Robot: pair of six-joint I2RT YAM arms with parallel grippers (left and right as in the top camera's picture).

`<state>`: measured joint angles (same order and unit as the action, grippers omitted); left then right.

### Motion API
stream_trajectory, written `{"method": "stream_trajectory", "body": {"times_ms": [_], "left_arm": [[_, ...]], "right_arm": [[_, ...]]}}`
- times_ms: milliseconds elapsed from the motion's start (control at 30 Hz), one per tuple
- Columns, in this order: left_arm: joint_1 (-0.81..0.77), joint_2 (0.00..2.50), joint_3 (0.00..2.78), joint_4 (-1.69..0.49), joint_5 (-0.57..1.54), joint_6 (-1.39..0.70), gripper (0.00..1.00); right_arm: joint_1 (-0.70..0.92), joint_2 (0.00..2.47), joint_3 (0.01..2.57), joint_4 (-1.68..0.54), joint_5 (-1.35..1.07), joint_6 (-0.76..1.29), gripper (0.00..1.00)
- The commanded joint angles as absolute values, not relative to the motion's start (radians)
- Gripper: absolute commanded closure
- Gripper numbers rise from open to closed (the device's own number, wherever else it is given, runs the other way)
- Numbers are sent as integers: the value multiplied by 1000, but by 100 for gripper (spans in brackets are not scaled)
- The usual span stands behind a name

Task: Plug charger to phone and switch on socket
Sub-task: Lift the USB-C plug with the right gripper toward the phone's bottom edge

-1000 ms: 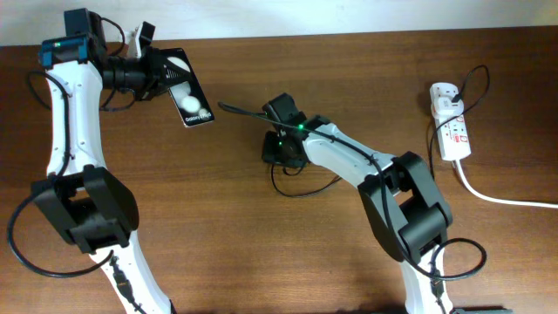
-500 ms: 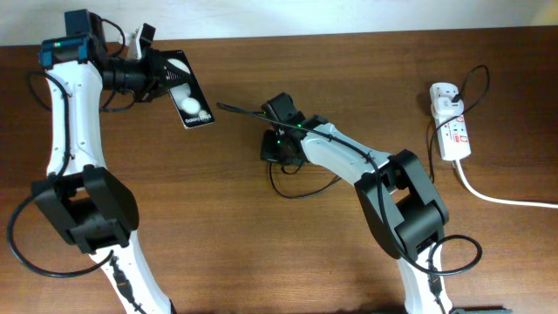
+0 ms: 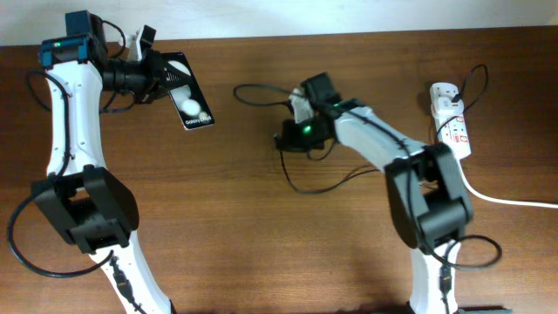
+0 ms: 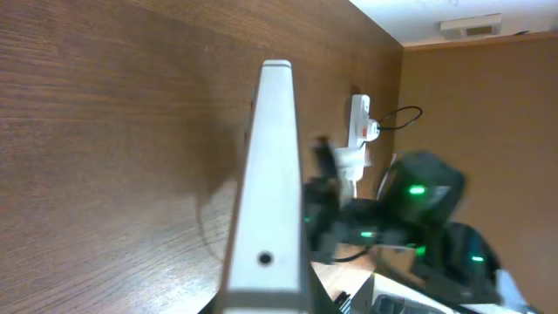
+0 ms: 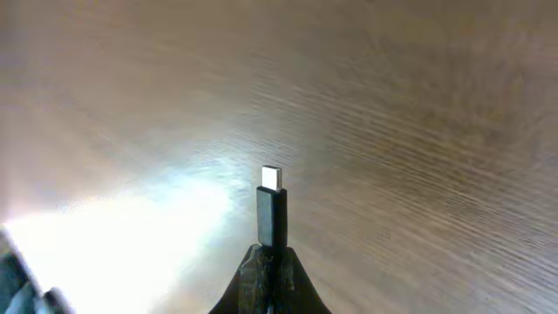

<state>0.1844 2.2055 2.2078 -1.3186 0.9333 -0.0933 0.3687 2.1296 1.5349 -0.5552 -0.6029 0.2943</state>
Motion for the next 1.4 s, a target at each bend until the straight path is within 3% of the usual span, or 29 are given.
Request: {"method": "stream_trajectory", "body": {"times_ms": [0,400,767,1033,1367], "left_arm": [[179,2204,2215,-1319,952,-73,100],[124,2204,2215,-1329,957,-51,100],[72,2204,2215,-1344,1135,69,100],[-25,2204,2215,-1325,1156,85,100],[-100,2204,2215,-1203,1351,84,100]], "right_arm": [[338,1989,1539,-591,-761,171,96],[288,1723,1539,-773,-779,113,96],[231,1513,1432,-813,-782,113,96],[150,1331,1169,-620,-873,261,96],[219,1314,956,-262,-894,488,96]]}}
